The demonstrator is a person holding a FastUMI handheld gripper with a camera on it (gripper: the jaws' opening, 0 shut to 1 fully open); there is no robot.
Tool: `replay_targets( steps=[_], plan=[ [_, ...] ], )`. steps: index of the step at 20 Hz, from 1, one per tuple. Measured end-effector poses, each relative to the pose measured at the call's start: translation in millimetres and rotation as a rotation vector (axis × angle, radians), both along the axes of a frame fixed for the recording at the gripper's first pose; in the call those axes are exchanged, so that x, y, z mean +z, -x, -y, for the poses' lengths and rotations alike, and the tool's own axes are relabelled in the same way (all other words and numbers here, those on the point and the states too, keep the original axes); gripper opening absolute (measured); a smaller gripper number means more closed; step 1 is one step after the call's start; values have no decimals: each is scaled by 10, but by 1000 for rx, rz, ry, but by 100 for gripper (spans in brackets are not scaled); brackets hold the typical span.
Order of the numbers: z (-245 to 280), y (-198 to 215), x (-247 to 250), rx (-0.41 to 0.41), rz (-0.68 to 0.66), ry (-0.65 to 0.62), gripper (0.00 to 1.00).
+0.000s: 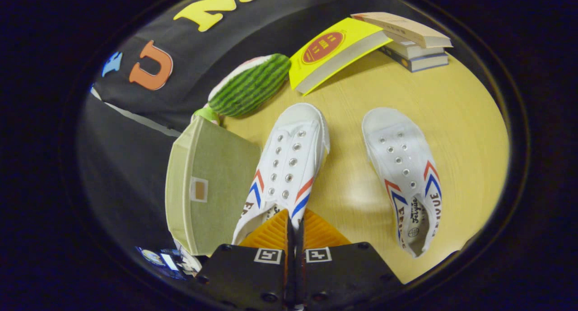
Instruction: Open the storage box then place both shoes into the box .Put the left shoe in first, then the right shoe, with the right side of both shoes facing outward in a uniform manner.
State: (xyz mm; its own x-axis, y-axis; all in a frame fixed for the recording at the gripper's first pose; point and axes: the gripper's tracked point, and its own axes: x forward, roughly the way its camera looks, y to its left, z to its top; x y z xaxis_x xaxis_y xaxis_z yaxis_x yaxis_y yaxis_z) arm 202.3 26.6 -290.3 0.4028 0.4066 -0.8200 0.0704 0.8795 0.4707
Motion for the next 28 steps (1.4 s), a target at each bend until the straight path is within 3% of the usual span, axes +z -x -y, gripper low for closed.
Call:
replay_targets(
  steps=[4,9,13,23,28],
  plan=[
    [-110,7,424,38,78,35,6],
    [-474,-5,949,52,144,-31,6],
    [-872,-21,1127,79,184,-25,6],
    [-2300,-22,864,166,176,-30,6],
    [-2605,-5,602,161,145,7,6]
  ],
)
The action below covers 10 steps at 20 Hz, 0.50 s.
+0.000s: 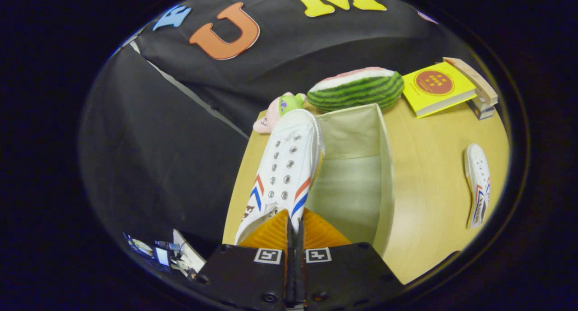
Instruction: Open the storage box then place both shoes into the box .Put the left shoe in first, then the right shoe, with the right side of both shoes facing outward in a uniform manner.
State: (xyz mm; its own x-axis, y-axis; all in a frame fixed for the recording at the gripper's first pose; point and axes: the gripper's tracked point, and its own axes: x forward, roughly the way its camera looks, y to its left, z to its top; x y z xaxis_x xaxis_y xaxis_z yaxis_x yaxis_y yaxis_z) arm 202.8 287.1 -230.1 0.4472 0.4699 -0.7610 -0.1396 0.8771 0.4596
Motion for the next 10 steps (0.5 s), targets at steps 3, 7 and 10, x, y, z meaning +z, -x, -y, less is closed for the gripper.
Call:
replay_targets(
  steps=[3,7,10],
  plan=[
    [0,-23,-73,-5,23,31,6],
    [-178,-136,2,46,114,43,35],
    [139,-179,79,50,214,239,94]
  ],
)
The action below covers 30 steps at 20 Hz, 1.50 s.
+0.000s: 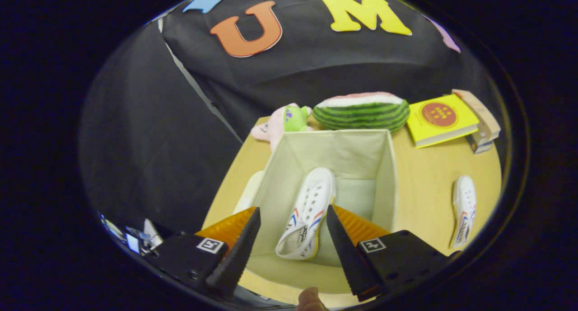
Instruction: Open the storage box then place both shoes into the box .Put the left shoe in first, then the right shoe, with the right side of both shoes facing outward in a uniform manner.
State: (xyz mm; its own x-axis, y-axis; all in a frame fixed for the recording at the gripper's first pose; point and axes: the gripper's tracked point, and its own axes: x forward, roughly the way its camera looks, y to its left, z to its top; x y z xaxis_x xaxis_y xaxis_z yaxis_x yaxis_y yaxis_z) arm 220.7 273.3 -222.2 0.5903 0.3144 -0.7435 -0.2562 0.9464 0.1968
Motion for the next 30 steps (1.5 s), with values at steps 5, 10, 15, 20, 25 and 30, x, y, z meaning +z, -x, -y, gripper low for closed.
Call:
replay_targets(
  steps=[5,10,15,20,25,30],
  plan=[
    [455,53,83,-34,-26,54,93],
    [1178,-5,20,-86,-39,113,93],
    [2010,8,-135,-171,-85,163,93],
    [3121,124,-347,-276,-157,300,93],
    [3918,277,-704,-246,-246,448,93],
    [4184,421,-1028,-262,-332,466,94]
  ],
)
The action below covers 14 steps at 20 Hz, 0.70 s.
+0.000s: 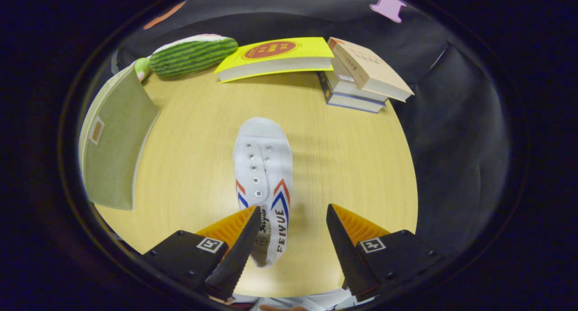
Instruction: Open the storage box then place both shoes into the box .Put the left shoe in first, then the right shoe, with the right side of both shoes facing outward in a uniform manner.
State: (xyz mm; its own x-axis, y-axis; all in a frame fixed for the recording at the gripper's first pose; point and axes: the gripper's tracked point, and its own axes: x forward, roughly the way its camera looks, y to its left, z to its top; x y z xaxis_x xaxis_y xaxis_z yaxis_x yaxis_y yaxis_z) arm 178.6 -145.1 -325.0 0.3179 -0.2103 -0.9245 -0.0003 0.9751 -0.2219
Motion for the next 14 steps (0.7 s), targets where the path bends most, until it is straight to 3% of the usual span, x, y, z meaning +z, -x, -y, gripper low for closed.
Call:
replay_targets(
  steps=[4,7,9,11,14],
  plan=[
    [-12,42,-288,26,-68,-62,74],
    [-90,31,-439,39,-79,-128,45],
    [-69,52,-437,82,-107,-142,40],
    [-86,52,-450,10,-109,-221,39],
    [-46,15,-421,-21,-62,-299,31]
  ],
)
